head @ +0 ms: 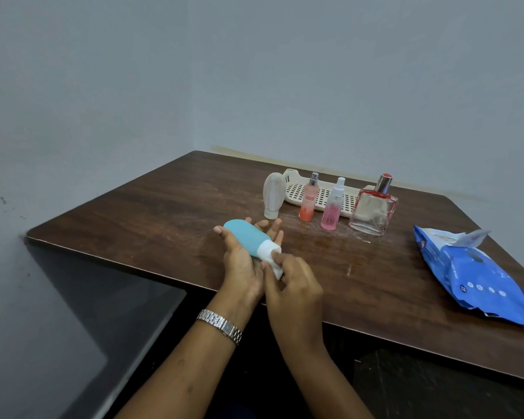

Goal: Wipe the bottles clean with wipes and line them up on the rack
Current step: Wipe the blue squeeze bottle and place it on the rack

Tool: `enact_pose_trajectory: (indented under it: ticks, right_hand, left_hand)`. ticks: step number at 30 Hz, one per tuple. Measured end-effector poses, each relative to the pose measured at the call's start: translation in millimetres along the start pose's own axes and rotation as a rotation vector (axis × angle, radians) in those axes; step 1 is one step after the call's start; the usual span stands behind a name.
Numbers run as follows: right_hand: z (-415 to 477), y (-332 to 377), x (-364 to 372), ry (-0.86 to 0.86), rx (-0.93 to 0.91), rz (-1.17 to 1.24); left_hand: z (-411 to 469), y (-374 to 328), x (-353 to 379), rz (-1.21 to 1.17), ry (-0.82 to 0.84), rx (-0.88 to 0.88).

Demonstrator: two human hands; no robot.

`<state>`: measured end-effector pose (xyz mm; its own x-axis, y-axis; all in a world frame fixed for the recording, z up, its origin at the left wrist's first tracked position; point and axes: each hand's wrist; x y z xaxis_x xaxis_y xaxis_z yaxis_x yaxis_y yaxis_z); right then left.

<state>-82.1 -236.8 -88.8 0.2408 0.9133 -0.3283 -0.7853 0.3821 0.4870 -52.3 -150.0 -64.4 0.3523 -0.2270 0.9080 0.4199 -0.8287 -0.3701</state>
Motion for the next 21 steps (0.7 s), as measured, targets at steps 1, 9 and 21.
enact_pose_trajectory:
  ticks: [1, 9, 21]
  right_hand:
    - [-1.6, -0.5, 1.0, 0.005, -0.076, -0.025]
    - [20.0, -9.3, -30.1, 0.113, 0.222, 0.559]
    - [32.4, -32.9, -29.0, 0.333, -0.315, 0.079]
  left_hand:
    - [0.0, -0.6, 0.2, -0.006, -0.007, 0.003]
    - [-1.7, 0.2, 0.9, 0.080, 0.084, -0.027]
    - [-7.5, -1.4, -2.0, 0.421, 0.212, -0.163]
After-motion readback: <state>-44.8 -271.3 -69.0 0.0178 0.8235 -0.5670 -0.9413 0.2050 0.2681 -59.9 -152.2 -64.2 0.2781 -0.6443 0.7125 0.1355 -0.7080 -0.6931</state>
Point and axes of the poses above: each hand's wrist, its own z-axis towards the middle knuckle, its own x-axis out of the palm, y = z × x, and after that the axes turned 3 degrees about -x, right-handed
